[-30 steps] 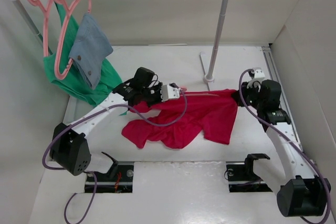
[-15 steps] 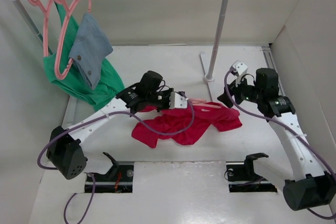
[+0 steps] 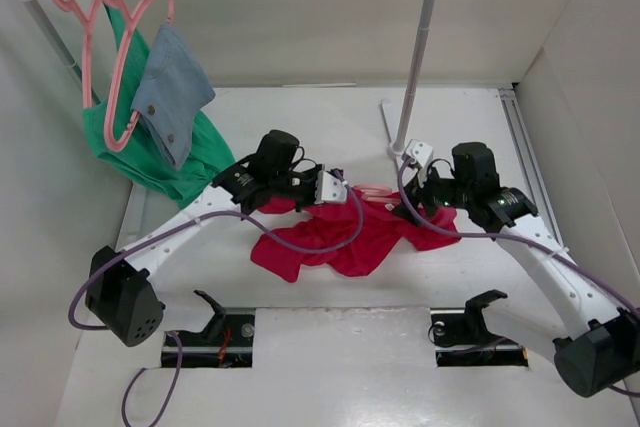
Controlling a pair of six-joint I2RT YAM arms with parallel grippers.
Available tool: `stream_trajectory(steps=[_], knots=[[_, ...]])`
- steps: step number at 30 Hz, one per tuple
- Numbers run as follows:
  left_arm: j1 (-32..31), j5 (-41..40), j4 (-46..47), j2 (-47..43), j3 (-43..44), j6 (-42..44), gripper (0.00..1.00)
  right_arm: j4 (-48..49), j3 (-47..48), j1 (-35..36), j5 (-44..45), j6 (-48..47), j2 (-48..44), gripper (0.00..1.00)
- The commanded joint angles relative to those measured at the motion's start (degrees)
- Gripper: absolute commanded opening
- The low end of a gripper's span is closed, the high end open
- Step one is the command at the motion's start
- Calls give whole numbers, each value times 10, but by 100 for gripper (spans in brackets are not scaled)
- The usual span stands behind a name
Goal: Place the t-shirt on the hanger
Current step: Place tshirt on hanger
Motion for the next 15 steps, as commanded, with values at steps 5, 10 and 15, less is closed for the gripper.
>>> stream_trajectory(steps=[5, 10, 15], knots=[[10, 58, 17, -37, 12, -1, 0, 134, 5, 28, 57, 17, 59, 62], [30, 71, 17, -42, 12, -27, 0, 134, 5, 40, 57, 17, 70, 11], [92, 51, 33, -42, 12, -40, 0, 67, 5, 32, 94, 6, -2, 0]])
